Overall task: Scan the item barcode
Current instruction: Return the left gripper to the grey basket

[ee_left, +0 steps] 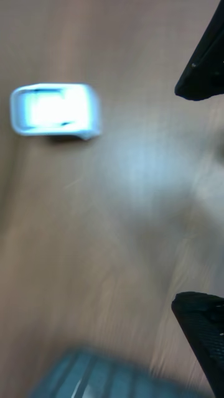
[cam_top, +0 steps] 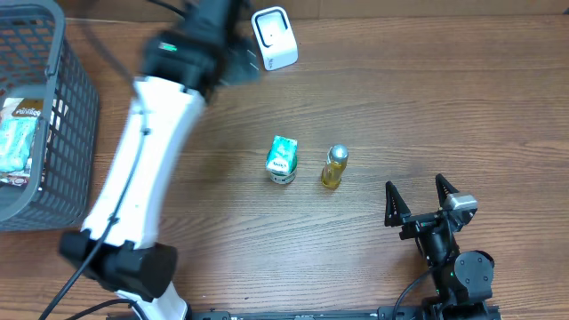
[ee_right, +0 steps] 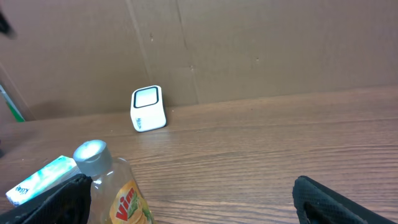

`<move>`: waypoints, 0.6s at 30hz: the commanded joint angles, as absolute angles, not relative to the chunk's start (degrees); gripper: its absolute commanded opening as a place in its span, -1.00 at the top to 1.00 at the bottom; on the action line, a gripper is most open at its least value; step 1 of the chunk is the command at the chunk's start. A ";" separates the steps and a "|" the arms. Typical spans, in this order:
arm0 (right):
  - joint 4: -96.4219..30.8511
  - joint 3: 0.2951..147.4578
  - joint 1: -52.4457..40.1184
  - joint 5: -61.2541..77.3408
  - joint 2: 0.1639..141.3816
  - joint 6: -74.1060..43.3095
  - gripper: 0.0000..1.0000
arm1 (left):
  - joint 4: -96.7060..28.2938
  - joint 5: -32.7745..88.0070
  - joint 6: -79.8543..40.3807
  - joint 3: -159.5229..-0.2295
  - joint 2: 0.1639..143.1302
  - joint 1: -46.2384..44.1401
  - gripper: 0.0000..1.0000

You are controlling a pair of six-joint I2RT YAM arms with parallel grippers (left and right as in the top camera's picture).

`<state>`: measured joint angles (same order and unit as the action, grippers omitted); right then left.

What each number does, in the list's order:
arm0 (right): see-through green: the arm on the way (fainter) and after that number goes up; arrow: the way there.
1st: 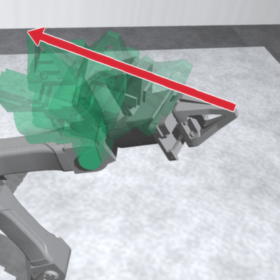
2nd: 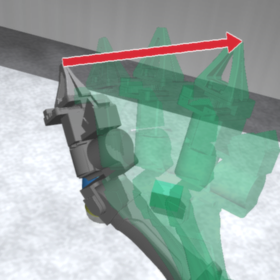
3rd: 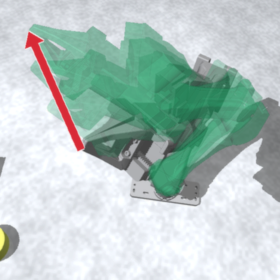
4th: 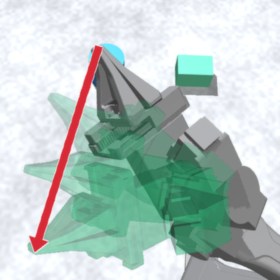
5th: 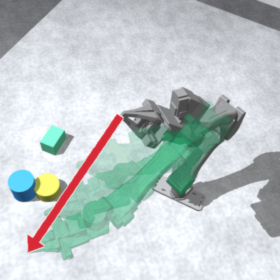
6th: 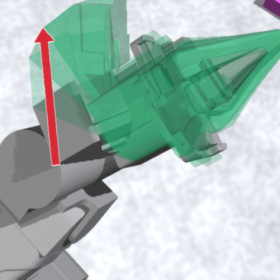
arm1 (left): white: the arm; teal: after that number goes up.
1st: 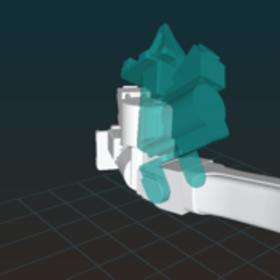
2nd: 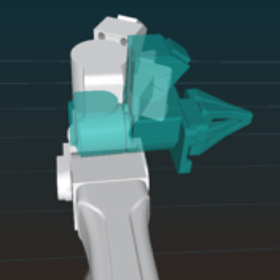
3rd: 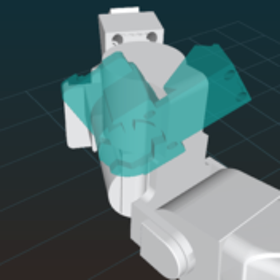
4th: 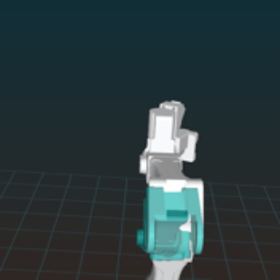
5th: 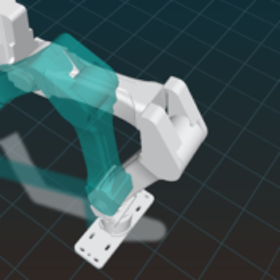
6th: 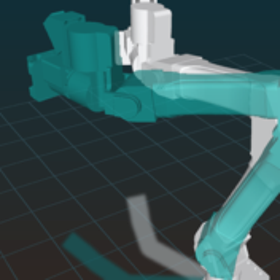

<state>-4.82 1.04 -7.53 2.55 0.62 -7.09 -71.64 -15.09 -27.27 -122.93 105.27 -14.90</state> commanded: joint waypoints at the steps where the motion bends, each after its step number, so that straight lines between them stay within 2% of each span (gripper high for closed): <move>1: -4.64 0.45 -7.27 2.24 0.16 -7.29 -1.00 | -73.67 -17.12 -19.33 -132.53 101.12 -5.43 -0.99; 5: -4.67 0.45 -7.27 2.26 0.16 -7.29 -1.00 | -73.52 -17.17 -11.73 -137.08 100.75 5.67 -0.99; 10: -4.67 0.45 -7.27 2.26 0.16 -7.29 -1.00 | -72.79 -17.10 -8.73 -136.99 101.38 18.44 -0.99; 18: -4.64 0.45 -7.27 2.26 0.16 -7.29 -1.00 | -73.36 -16.27 -4.49 -136.99 106.78 31.03 -0.99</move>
<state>-4.78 1.04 -7.53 2.57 0.62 -7.09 -72.90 -16.62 -8.82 -136.66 103.94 28.84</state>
